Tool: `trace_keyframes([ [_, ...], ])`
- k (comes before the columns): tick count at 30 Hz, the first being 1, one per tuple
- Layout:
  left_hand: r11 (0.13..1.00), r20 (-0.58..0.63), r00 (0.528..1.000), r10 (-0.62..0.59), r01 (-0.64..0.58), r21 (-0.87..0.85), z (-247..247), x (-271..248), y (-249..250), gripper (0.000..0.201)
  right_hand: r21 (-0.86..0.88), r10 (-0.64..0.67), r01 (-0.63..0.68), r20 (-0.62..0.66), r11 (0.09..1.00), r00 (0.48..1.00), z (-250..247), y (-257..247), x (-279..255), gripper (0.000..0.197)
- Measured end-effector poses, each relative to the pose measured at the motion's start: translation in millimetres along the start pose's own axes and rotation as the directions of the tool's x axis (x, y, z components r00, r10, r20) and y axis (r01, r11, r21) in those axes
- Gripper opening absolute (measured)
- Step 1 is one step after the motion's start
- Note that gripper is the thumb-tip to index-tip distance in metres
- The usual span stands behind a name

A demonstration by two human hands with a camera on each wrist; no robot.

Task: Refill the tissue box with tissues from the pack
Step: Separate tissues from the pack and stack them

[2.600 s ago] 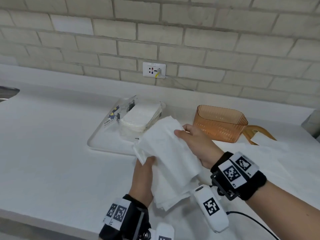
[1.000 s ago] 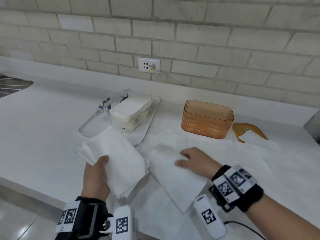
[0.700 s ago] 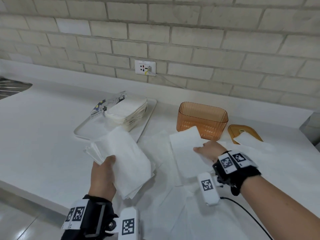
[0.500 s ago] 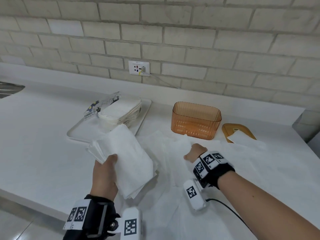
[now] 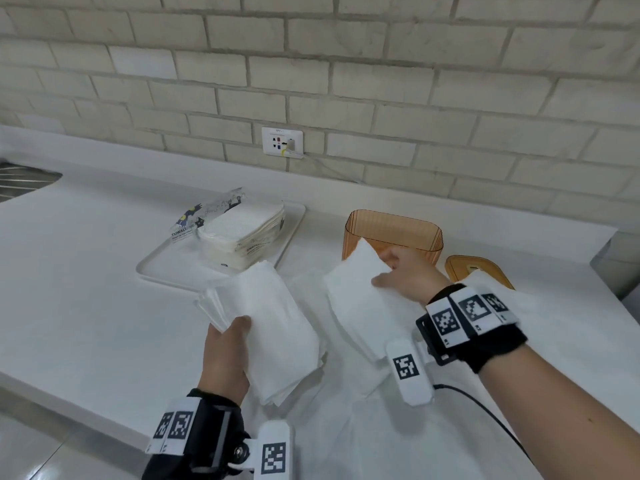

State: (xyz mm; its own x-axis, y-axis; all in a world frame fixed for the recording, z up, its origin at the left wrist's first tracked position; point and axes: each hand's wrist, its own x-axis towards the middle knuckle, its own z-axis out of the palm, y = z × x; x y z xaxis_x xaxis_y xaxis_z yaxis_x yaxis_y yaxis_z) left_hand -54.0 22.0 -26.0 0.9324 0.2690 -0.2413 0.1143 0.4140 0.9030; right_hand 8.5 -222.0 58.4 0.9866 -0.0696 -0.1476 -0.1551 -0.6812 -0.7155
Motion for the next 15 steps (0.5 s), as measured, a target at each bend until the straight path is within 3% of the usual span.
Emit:
trace_keyframes([
  [2, 1.0, 0.018, 0.999, -0.027, 0.027, 0.008, 8.9, -1.8, -3.8, 0.034, 0.063, -0.058, 0.059, -0.015, 0.996, 0.998, -12.0, -7.6, -6.0, 0.041],
  [4, 0.999, 0.057, 0.997, -0.052, 0.051, 0.016, 17.8, -5.8, -5.2, 0.03, 0.272, -0.137, 0.138, -0.021, 0.953, 0.99, -21.3, -18.7, -16.9, 0.036],
  [7, 0.994, 0.094, 0.989, -0.112, 0.113, -0.008, 30.9, -11.0, -8.8, 0.029, 0.641, -0.244, 0.195, -0.013, 0.742, 0.97, -31.7, -35.5, -34.0, 0.032],
  [9, 0.986, 0.113, 0.982, -0.153, 0.158, -0.044, 41.9, -16.0, -8.8, 0.032, 0.75, -0.277, 0.192, -0.013, 0.633, 0.961, -31.2, -38.3, -39.8, 0.031],
  [11, 0.978, 0.168, 0.97, -0.174, 0.19, -0.087, 53.1, -24.3, -3.5, 0.036, 0.738, -0.261, 0.179, -0.004, 0.65, 0.965, -20.6, -33.4, -44.0, 0.034],
  [15, 0.959, 0.326, 0.936, -0.134, 0.205, -0.194, 68.2, -40.8, 5.1, 0.056, 0.539, -0.175, 0.139, 0.016, 0.831, 0.984, 15.1, -5.5, -47.4, 0.043],
])
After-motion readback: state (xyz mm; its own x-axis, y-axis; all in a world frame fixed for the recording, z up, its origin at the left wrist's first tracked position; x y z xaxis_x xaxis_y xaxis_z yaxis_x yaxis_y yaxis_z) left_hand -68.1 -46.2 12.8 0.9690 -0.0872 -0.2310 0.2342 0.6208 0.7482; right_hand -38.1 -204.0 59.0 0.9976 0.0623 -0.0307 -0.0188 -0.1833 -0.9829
